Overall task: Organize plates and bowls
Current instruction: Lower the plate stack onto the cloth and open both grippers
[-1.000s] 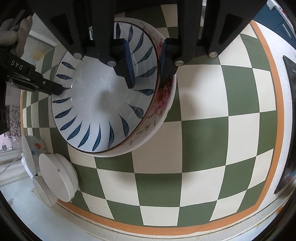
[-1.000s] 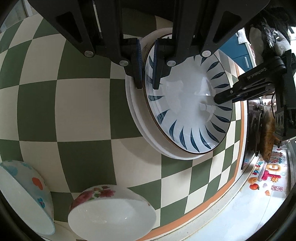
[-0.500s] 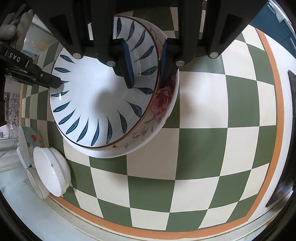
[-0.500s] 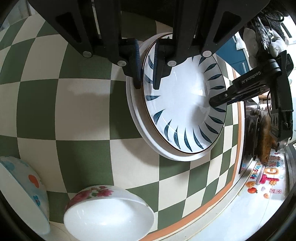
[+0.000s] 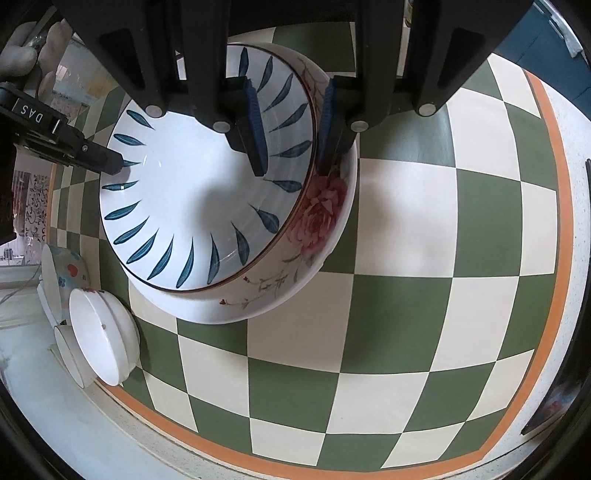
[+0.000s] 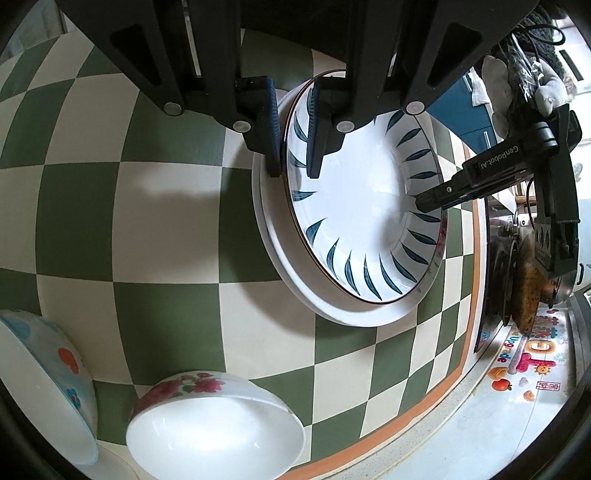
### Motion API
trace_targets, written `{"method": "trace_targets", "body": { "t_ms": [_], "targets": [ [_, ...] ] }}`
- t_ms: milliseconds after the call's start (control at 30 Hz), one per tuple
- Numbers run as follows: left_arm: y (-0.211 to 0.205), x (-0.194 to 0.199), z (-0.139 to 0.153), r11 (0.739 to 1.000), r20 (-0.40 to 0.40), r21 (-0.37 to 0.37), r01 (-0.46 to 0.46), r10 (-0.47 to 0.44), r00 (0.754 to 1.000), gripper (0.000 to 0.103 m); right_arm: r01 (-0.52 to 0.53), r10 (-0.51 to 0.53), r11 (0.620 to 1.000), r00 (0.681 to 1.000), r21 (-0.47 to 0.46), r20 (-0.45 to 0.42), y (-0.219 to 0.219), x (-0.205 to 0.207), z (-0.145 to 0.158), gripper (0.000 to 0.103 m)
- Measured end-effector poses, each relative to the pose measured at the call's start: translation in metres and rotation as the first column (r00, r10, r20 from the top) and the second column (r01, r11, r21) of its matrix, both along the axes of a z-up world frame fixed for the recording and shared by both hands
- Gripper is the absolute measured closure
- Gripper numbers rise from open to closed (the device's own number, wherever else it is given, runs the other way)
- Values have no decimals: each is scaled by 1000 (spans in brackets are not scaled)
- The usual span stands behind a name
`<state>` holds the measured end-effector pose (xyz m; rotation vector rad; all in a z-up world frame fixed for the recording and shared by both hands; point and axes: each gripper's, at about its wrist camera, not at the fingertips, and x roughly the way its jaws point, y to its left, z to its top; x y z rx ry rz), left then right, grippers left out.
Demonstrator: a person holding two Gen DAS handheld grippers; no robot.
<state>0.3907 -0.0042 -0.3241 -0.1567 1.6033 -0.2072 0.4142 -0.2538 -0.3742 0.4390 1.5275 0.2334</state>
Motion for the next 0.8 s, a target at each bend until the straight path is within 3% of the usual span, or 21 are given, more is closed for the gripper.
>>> {"method": "trace_targets", "body": {
  "t_ms": [300, 567, 633, 800],
  "targets": [
    [0, -10, 25, 1000, 84, 25, 6, -8, 996, 79, 31, -30, 998, 999, -50, 26, 2, -9, 9, 87],
    [-8, -61, 95, 996, 259, 85, 31, -52, 965, 78, 45, -24, 987, 990, -151, 142, 23, -54, 63, 86],
    [-8, -75, 110, 996, 291, 84, 35, -58, 955, 78, 53, -23, 985, 984, -162, 176, 31, -72, 81, 83],
    [-4, -109, 148, 995, 368, 96, 42, -75, 927, 75, 88, -28, 975, 961, -205, 276, 49, -117, 133, 65]
  ]
}}
